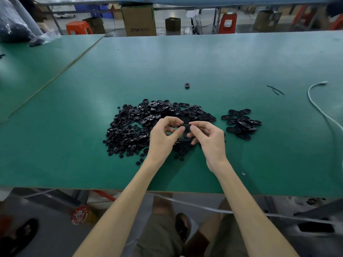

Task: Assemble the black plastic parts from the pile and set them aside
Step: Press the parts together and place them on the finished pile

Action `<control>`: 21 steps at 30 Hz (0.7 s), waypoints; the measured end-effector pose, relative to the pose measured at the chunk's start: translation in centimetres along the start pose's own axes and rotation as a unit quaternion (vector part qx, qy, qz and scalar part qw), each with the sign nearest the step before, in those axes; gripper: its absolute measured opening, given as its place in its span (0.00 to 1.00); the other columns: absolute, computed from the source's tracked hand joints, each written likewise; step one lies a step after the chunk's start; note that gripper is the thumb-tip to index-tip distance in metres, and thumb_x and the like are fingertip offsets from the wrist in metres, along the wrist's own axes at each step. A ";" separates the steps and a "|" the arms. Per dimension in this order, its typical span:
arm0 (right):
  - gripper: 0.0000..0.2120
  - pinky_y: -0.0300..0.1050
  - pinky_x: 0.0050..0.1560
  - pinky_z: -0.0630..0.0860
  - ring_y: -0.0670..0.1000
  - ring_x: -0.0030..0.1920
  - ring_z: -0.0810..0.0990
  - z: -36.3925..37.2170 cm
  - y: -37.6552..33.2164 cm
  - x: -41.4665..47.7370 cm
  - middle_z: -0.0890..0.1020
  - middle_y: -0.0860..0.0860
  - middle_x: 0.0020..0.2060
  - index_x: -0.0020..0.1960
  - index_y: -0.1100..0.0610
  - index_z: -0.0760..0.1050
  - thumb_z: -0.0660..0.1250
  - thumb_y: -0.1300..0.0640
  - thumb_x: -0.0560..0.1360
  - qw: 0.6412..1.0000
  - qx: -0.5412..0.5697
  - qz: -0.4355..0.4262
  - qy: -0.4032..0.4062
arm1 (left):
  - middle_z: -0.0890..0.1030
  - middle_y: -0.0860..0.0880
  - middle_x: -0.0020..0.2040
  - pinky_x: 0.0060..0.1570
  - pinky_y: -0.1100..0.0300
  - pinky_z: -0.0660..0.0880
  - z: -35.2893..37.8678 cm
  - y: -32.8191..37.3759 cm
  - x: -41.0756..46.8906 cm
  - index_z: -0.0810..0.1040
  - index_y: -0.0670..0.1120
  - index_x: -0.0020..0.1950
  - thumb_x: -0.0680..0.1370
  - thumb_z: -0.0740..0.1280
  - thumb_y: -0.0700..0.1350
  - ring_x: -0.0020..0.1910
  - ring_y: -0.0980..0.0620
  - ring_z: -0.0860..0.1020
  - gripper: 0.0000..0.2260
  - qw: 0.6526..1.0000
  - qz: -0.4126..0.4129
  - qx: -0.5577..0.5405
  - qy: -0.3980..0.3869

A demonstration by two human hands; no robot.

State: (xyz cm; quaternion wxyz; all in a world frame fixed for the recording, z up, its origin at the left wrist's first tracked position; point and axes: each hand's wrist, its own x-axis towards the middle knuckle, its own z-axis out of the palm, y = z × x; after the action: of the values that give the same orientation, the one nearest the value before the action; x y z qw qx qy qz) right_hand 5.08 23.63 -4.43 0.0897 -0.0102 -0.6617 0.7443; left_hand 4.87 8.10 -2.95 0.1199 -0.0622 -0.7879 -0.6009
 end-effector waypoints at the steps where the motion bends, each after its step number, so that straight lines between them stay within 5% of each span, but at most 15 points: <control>1: 0.05 0.43 0.38 0.80 0.52 0.39 0.85 0.0 0.0 0.0 0.88 0.54 0.39 0.53 0.58 0.85 0.72 0.64 0.80 1.000 0.000 0.000 0.000 | 0.83 0.49 0.51 0.46 0.59 0.78 0.0 0.0 0.0 0.83 0.49 0.54 0.78 0.75 0.41 0.46 0.46 0.82 0.06 1.000 0.003 -0.001 -0.003; 9: 0.05 0.45 0.41 0.81 0.55 0.40 0.86 0.0 -0.1 -0.1 0.88 0.54 0.40 0.53 0.57 0.85 0.72 0.64 0.80 1.000 -0.002 0.002 -0.002 | 0.85 0.55 0.52 0.48 0.55 0.80 0.2 0.0 -0.1 0.84 0.50 0.57 0.79 0.73 0.43 0.49 0.49 0.83 0.07 0.999 0.021 0.028 -0.015; 14: 0.04 0.42 0.38 0.80 0.51 0.38 0.85 0.0 -0.3 -0.2 0.88 0.54 0.39 0.53 0.59 0.84 0.72 0.65 0.79 1.000 0.008 0.004 0.005 | 0.80 0.54 0.53 0.44 0.68 0.73 0.6 -0.1 -0.3 0.83 0.49 0.54 0.79 0.74 0.41 0.50 0.55 0.80 0.06 0.989 0.093 0.114 0.010; 21: 0.04 0.41 0.41 0.82 0.53 0.39 0.87 0.0 -0.4 -0.3 0.88 0.55 0.39 0.53 0.61 0.84 0.71 0.65 0.80 1.000 0.010 0.000 0.007 | 0.75 0.56 0.49 0.44 0.71 0.69 0.9 -0.2 -0.4 0.80 0.49 0.50 0.80 0.73 0.43 0.47 0.56 0.77 0.03 0.978 0.115 0.172 0.016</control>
State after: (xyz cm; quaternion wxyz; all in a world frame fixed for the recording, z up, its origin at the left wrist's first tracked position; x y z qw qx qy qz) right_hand 5.46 23.61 -4.02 0.0945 -0.0146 -0.6539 0.7505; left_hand 5.06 8.91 -3.51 0.2098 -0.1206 -0.8649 -0.4398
